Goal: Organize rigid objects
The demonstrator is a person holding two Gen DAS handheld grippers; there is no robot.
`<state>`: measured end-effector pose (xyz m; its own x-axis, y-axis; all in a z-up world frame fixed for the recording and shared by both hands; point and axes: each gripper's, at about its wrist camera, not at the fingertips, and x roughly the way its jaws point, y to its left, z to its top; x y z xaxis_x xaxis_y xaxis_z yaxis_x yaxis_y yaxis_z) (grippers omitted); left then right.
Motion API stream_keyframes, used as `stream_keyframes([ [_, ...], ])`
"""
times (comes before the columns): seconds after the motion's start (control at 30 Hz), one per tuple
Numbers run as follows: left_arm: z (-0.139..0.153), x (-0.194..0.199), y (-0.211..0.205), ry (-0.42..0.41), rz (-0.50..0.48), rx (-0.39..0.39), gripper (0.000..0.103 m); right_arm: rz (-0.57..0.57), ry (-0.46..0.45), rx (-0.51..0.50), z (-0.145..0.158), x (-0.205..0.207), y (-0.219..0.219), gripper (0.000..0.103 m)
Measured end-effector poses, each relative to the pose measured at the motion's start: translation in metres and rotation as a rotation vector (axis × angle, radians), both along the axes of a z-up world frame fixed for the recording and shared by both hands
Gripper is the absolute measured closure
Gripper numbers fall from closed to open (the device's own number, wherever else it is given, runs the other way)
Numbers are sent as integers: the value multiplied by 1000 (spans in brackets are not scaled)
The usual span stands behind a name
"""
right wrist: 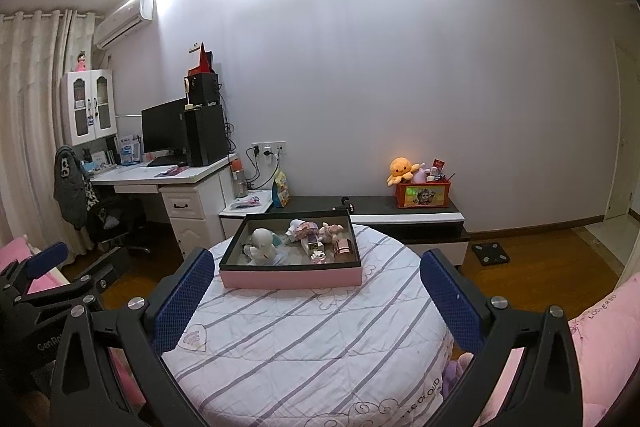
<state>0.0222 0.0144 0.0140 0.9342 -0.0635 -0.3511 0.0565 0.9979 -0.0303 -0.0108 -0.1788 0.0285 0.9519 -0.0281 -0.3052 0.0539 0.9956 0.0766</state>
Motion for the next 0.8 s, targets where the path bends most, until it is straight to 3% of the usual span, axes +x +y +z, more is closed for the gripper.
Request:
stream_keyframes([
  [0.27,0,-3,-4,-20,0,29,0,-6,5,-3,-1,1,1,0],
  [0.8,1,-4,-3,-22,-15,12,0,-10,15,-5,-3,4,-1,0],
])
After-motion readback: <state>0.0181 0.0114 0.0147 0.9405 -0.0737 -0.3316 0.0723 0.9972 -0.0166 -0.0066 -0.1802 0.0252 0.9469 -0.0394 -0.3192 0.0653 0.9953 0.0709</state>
